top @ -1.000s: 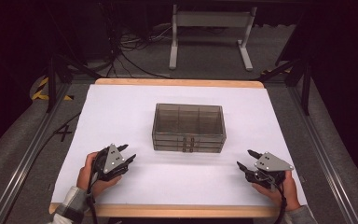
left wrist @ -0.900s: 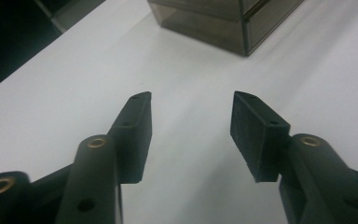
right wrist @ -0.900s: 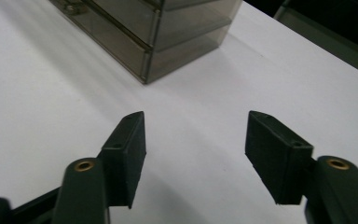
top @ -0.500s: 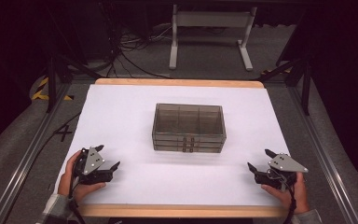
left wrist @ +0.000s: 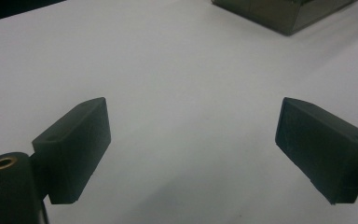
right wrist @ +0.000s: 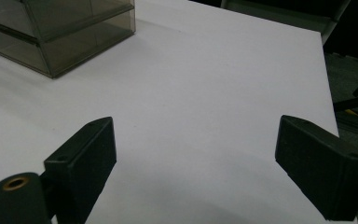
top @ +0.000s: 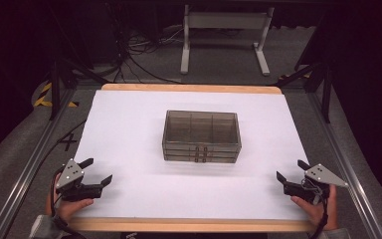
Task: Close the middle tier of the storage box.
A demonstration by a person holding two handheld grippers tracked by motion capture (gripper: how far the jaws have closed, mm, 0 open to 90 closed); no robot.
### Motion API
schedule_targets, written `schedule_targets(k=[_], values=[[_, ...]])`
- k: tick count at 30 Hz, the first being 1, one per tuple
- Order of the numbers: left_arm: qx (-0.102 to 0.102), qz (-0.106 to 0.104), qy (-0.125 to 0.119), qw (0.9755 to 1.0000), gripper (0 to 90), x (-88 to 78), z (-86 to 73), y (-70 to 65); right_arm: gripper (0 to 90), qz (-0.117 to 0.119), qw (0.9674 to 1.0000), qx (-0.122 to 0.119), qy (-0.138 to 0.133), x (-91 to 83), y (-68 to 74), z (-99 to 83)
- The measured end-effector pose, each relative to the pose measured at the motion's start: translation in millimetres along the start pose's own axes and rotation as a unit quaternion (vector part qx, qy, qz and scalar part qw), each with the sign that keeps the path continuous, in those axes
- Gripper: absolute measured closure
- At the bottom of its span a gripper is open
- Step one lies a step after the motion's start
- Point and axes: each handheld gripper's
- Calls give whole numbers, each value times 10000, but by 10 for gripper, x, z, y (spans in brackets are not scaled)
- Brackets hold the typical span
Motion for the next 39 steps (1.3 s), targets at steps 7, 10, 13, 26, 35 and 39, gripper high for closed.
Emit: schedule_targets(k=[7,10,13,26,35,39], values=[[-172,-57,-5,9998,108,2,-5,38,120,65,9999,47,138,30,-12,3],[-142,-61,34,9999,108,12,-1,24,120,84,9997,35,209,45,-13,8],[-105,-46,123,9999,108,27,7,21,120,112,9996,-20,261,52,1,11],[-1,-93,104,9999,111,22,5,4,113,65,9993,-134,350,70,26,17],[20,-56,159,9999,116,34,12,-1,110,92,9993,-123,333,68,23,15],[38,-64,181,9998,116,37,13,-4,108,90,9993,-121,336,68,21,15]])
Point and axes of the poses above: each handheld gripper's, and its own axes: x roughly forward along the jaws, z roughly out of its top, y roughly to its left, and after that the axes turned 2 degrees about z, right-handed
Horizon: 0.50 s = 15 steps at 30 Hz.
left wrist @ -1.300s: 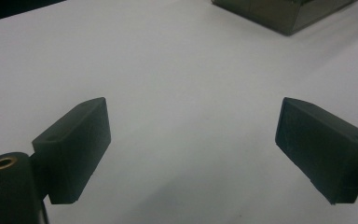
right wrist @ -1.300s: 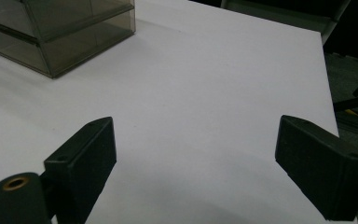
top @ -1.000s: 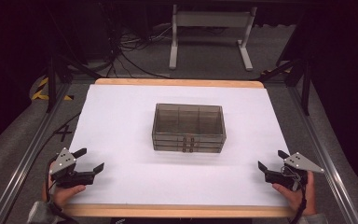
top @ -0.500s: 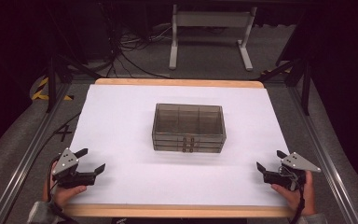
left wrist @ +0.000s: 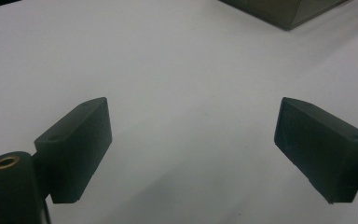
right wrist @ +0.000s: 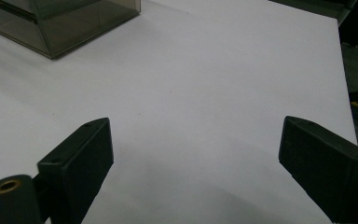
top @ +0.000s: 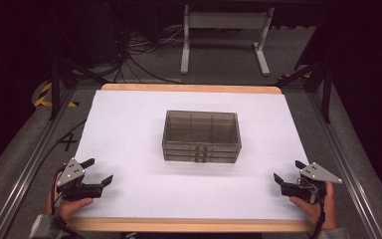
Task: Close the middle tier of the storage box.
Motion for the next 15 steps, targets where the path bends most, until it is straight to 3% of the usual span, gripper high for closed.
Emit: schedule_targets(k=[15], values=[[-1,1,98,10000,116,20,10,6,102,38,10000,-47,41,7,5,4]])
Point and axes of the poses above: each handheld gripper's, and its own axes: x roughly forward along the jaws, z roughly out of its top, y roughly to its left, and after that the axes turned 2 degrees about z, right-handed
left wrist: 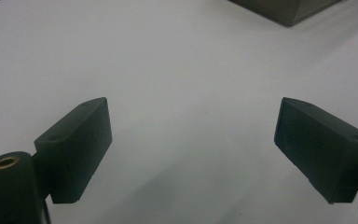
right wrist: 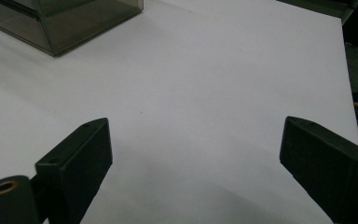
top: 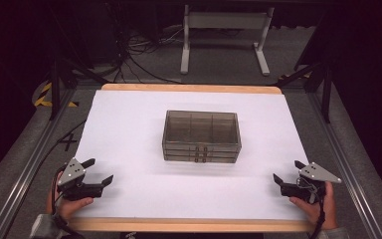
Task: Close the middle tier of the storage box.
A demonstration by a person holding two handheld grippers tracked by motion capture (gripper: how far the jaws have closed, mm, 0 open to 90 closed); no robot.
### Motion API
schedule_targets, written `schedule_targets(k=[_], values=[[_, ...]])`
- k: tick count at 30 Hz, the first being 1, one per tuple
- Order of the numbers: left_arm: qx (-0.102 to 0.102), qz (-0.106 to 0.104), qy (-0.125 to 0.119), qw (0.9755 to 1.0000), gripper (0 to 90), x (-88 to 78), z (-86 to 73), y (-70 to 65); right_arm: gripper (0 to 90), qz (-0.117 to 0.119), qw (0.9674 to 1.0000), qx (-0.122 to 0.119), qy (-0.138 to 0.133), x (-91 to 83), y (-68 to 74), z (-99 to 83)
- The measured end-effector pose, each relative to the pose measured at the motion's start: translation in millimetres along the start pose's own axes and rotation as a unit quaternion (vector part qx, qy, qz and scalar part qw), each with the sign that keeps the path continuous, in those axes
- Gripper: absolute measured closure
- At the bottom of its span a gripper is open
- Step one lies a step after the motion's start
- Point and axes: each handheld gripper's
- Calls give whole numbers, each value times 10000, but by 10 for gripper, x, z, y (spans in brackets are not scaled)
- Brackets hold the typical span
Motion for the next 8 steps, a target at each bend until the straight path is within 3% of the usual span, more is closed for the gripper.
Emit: schedule_targets(k=[6,8], values=[[29,-7,104,9999,111,20,10,0,99,-3,10000,-33,36,9,3,3],[-49,-29,105,9999,112,24,8,4,98,4,10000,-14,55,12,2,4]])
Point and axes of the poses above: each handheld gripper's, and its own axes: x roughly forward along the jaws, z roughly out of its top, y roughly to its left, and after that the axes turned 2 degrees about z, right-handed
